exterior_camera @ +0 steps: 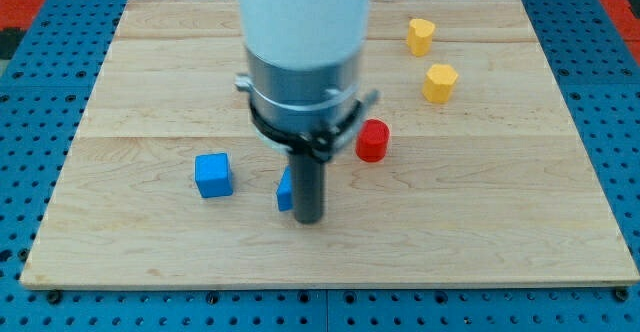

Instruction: Push the green star in between the red blocks

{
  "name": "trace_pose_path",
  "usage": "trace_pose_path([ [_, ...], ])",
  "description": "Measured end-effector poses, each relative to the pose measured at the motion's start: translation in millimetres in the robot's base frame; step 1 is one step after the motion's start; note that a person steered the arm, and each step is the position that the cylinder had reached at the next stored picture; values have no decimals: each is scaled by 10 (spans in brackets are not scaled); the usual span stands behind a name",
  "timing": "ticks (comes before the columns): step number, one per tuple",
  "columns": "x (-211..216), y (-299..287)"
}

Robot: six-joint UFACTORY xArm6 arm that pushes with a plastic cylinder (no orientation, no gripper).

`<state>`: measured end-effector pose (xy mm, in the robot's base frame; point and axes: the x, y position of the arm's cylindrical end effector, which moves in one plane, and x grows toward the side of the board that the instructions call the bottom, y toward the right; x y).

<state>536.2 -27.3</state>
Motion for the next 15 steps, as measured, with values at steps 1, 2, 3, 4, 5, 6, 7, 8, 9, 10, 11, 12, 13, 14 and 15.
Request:
trace_pose_path([
  [1,-298,18],
  [2,-230,389],
  [3,-503,399],
  [4,-808,374],
  [5,-822,102],
  [6,-854,-387],
  [7,-1103,-515],
  [8,-1239,-566],
  [9,-1317,-1072],
  [10,-1677,-940],
  [11,-1495,-730],
  [12,-1279,-673],
  [13,-1279,-274],
  [14,-1272,-334],
  [15,-1548,-755],
])
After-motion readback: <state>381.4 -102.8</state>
